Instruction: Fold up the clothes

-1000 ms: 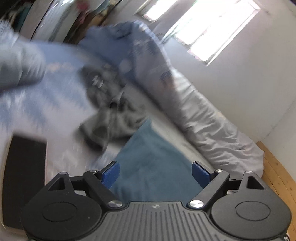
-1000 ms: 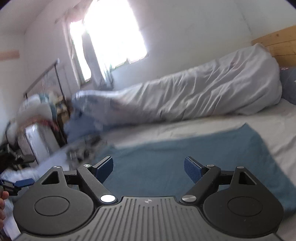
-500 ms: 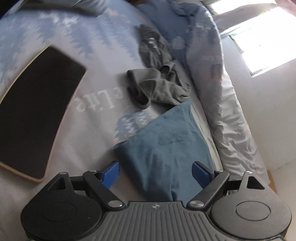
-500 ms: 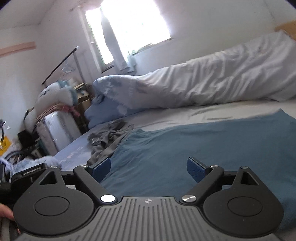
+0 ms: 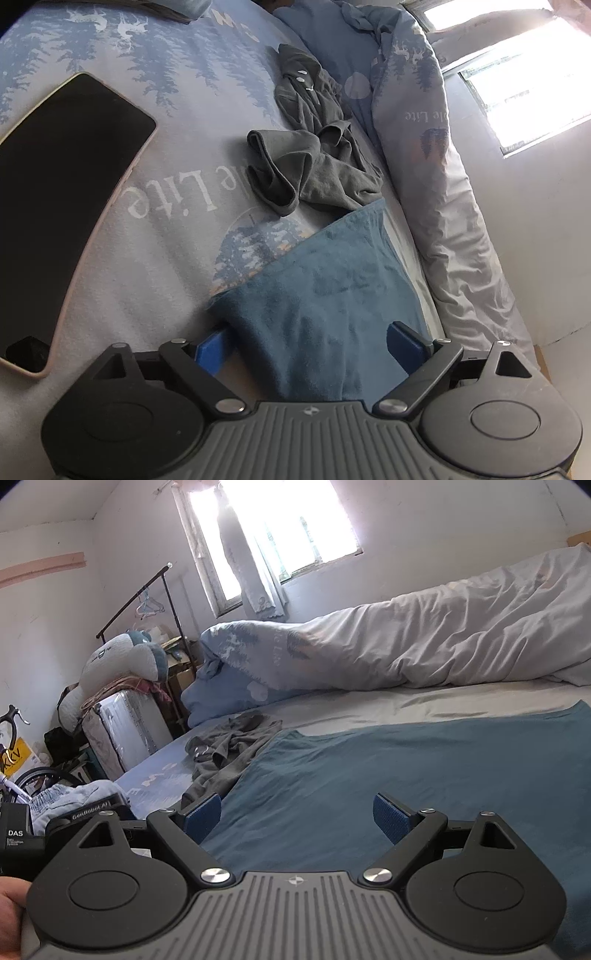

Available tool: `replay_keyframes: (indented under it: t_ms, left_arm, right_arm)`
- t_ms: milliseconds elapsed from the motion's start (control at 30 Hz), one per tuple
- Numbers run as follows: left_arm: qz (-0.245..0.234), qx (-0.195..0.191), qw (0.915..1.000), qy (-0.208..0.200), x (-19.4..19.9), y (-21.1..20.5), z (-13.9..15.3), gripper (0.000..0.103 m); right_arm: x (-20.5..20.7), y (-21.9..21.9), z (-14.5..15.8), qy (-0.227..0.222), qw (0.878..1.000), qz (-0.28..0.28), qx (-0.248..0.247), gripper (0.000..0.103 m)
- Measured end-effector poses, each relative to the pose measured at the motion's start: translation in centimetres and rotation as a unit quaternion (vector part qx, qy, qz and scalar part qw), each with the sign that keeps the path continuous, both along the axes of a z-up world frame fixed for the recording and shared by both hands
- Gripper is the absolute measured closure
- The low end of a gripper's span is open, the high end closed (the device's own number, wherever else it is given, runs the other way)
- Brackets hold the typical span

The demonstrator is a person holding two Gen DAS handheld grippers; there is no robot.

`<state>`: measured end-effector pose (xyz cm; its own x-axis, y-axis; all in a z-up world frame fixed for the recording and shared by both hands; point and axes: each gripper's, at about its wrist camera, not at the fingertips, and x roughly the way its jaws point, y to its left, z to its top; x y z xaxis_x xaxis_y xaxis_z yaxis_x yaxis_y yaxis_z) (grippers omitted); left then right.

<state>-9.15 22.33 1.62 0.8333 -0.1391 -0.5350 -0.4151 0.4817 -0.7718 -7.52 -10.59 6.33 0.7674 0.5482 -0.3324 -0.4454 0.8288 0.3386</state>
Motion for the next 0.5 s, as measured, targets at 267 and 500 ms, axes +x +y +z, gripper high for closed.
replay_keyframes:
  t_ms: [267, 500]
  left_arm:
    - [-0.01, -0.062, 0.998, 0.005, -0.1, -0.5, -0.6, 0.011]
    - [-0.017, -0.048, 0.9986, -0.014, 0.9, -1.0, -0.8, 0.005]
  right_arm:
    - [0.1, 1.4, -0.8, 0.003, 1.0, 0.005, -0.008, 0.012]
    - [0.2, 2.3, -1.3, 0.008, 1.0, 0.009, -0.014, 0.012]
